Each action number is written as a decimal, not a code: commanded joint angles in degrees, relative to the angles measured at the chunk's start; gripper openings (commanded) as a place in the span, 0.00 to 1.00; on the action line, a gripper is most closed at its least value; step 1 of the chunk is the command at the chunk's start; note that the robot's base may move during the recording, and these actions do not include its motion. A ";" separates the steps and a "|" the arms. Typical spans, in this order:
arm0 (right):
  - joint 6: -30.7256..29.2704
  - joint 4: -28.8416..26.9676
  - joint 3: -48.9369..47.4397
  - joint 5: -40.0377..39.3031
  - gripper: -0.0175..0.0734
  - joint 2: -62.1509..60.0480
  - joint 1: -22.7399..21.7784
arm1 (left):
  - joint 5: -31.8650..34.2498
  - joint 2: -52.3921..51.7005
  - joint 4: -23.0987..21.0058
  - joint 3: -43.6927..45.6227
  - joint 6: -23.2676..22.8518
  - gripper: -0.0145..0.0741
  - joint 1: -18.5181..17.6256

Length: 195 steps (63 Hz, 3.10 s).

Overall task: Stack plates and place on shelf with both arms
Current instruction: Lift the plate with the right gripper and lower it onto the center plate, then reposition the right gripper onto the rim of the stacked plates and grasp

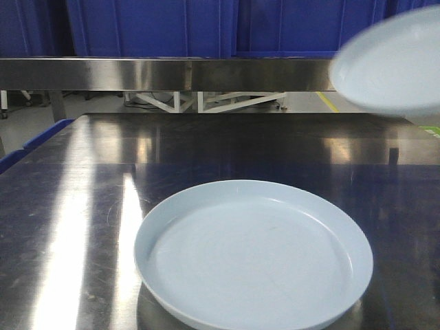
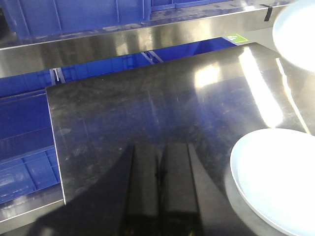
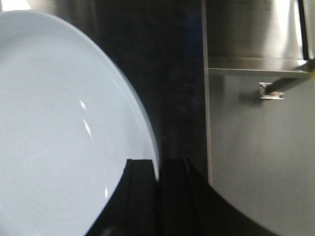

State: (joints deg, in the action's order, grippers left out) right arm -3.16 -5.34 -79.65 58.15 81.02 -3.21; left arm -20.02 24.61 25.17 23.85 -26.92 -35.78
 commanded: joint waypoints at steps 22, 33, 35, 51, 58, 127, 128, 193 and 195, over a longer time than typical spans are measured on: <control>-13.69 -24.50 3.36 4.99 0.25 -5.83 13.98 | 4.26 0.15 0.68 1.56 -0.41 0.26 -0.40; -15.03 -24.50 16.03 -3.60 0.25 -5.83 16.28 | 4.36 0.15 0.68 1.56 -0.41 0.26 -0.40; -15.08 -24.50 18.54 -5.61 0.25 -5.83 16.28 | 4.36 0.15 0.68 1.56 -0.41 0.26 -0.40; -15.08 -28.05 27.50 -14.87 0.25 -5.66 16.28 | 4.36 0.15 0.68 1.56 -0.41 0.26 -0.40; -15.08 -29.80 27.45 -15.40 0.25 -4.51 16.28 | 4.70 0.15 0.68 1.56 -0.41 0.26 -0.40; -15.15 -33.77 27.28 -13.16 0.72 0.82 16.28 | 5.17 0.15 0.68 1.56 -0.41 0.26 -0.40; -15.15 -33.71 27.28 -13.08 0.72 0.57 16.28 | 5.17 0.15 0.68 1.56 -0.41 0.26 -0.40; -14.30 -32.65 31.35 -18.10 0.72 4.93 21.32 | 5.28 0.15 1.05 1.56 -0.41 0.26 -0.40; -14.30 -32.65 31.35 -18.45 0.71 5.06 21.37 | 5.28 0.15 1.05 1.56 -0.41 0.26 -0.40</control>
State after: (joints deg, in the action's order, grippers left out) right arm -17.28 -36.17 -47.21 41.70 87.26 17.61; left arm -19.56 24.61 25.39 23.85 -26.92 -35.78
